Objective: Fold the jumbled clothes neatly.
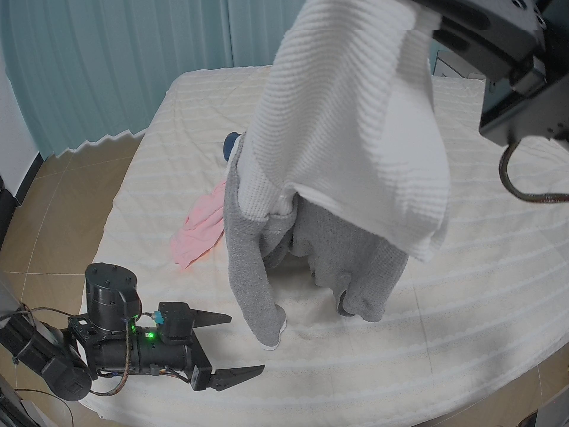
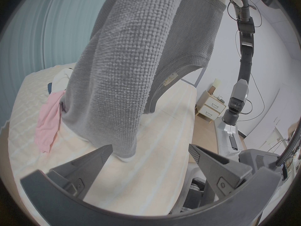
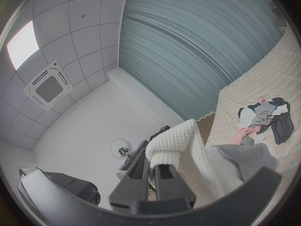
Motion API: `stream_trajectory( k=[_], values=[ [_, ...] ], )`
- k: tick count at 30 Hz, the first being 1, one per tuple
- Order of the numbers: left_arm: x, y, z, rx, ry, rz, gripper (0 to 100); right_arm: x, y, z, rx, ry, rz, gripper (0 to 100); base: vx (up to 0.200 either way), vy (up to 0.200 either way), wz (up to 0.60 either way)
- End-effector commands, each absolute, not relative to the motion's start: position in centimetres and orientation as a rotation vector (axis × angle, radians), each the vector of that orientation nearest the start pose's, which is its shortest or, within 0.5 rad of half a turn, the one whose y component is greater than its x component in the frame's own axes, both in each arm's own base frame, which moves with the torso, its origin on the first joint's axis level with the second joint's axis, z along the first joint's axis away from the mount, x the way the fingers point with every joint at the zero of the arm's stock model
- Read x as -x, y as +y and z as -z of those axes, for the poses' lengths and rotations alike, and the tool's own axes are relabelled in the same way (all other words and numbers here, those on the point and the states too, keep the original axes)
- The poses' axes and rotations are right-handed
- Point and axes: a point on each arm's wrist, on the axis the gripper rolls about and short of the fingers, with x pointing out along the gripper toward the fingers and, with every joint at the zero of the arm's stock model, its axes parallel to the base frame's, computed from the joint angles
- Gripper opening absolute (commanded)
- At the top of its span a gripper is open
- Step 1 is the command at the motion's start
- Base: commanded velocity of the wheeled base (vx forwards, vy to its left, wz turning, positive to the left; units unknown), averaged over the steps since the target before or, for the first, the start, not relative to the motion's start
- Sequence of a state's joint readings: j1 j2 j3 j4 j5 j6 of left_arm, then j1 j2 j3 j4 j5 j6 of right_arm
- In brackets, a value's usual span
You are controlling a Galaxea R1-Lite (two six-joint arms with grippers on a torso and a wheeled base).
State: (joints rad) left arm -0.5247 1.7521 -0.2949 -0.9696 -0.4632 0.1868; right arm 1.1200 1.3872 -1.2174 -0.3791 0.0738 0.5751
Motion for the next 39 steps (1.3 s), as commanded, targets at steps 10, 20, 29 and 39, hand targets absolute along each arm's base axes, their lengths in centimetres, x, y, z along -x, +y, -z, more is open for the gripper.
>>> stream_trajectory(
  k=[10, 20, 29, 39],
  values=[
    [-22.3, -18.9, -3.9, -0.133, 0.327, 0.882, 100, -9.1, 19.1, -36.3, -0.626, 0.136, -1.222, 0, 0.0, 0.0, 0.0],
    [-21.0, -17.6, -2.8, -0.159, 0.356, 0.745, 100, -9.1, 18.9, -36.1, -0.628, 0.149, -1.22, 0, 0.0, 0.0, 0.0],
    [-19.5, -18.0, -4.4, -0.191, 0.292, 0.692, 100, -9.3, 18.9, -35.7, -0.623, 0.157, -1.211, 0, 0.0, 0.0, 0.0],
    [-18.7, -20.5, -4.3, -0.175, 0.273, 0.591, 100, -9.4, 19.1, -35.5, -0.625, 0.168, -1.207, 0, 0.0, 0.0, 0.0]
  ],
)
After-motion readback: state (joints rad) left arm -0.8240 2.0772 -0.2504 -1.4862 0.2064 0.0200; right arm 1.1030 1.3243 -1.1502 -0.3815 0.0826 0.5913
